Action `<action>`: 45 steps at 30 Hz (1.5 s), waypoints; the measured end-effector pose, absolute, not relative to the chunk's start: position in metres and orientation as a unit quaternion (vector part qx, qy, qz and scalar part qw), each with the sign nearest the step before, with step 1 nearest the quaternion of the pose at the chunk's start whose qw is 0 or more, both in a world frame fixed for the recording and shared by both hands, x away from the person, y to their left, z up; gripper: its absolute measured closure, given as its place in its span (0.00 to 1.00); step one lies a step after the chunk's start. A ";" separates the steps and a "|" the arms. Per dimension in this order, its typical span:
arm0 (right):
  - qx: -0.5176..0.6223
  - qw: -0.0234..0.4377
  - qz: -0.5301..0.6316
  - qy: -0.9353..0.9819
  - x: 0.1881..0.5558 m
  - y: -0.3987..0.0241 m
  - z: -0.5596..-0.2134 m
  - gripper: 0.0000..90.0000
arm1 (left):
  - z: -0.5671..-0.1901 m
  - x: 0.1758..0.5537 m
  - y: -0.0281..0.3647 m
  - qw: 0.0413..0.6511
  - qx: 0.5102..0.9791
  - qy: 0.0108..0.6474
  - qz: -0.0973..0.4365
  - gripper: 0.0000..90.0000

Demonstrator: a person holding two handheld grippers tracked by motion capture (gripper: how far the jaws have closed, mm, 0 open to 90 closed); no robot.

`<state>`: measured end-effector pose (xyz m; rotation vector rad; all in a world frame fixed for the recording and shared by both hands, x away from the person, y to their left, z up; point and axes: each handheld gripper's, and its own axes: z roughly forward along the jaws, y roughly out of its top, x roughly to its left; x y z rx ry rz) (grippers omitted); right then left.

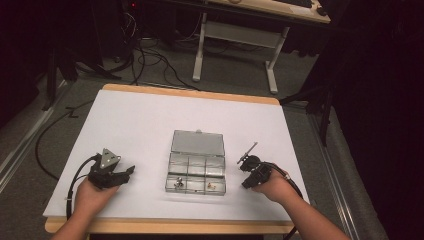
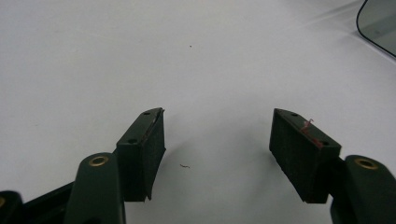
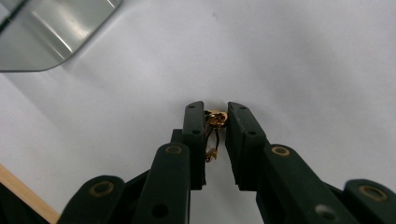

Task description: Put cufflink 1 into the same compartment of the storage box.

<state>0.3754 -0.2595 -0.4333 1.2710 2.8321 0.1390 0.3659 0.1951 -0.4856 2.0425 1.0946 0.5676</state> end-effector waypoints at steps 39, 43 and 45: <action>0.358 -0.001 0.089 0.930 0.375 -0.216 -0.391 0.88 | -0.485 0.366 0.195 0.367 0.796 0.426 0.223 0.40; 0.348 -0.001 0.088 0.933 0.376 -0.206 -0.389 0.88 | -0.485 0.366 0.195 0.368 0.796 0.426 0.223 0.40; 0.344 -0.001 0.087 0.935 0.376 -0.202 -0.388 0.88 | -0.485 0.366 0.195 0.369 0.795 0.426 0.223 0.40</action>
